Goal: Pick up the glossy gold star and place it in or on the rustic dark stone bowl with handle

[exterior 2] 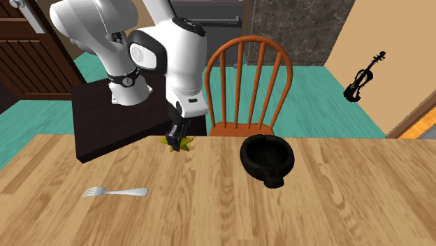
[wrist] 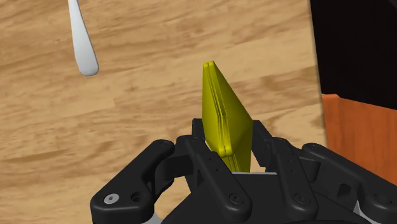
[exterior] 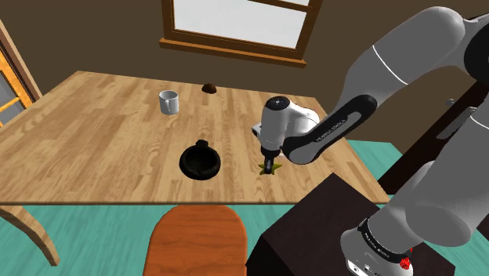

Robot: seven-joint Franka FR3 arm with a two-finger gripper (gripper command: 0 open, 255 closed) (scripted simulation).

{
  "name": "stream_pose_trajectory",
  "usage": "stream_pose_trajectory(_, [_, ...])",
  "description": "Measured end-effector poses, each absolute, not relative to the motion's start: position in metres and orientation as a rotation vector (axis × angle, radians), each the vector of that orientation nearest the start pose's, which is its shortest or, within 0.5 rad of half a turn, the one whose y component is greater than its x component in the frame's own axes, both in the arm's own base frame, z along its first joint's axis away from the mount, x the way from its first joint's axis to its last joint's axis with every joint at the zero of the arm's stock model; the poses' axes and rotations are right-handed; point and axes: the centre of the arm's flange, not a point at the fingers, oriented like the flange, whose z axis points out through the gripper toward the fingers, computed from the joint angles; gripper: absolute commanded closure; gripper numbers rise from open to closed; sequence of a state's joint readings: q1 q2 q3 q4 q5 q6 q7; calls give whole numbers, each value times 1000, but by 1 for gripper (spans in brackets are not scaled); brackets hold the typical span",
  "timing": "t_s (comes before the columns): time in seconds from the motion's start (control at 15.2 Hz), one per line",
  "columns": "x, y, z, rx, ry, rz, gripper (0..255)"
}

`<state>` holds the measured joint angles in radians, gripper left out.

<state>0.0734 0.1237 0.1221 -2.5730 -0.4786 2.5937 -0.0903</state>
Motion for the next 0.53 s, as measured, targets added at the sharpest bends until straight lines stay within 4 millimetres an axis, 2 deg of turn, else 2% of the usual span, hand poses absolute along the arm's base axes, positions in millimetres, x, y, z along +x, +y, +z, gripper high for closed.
stream_pose_trajectory(0.53, [425, 97, 251, -3147, -1163, 144, 255])
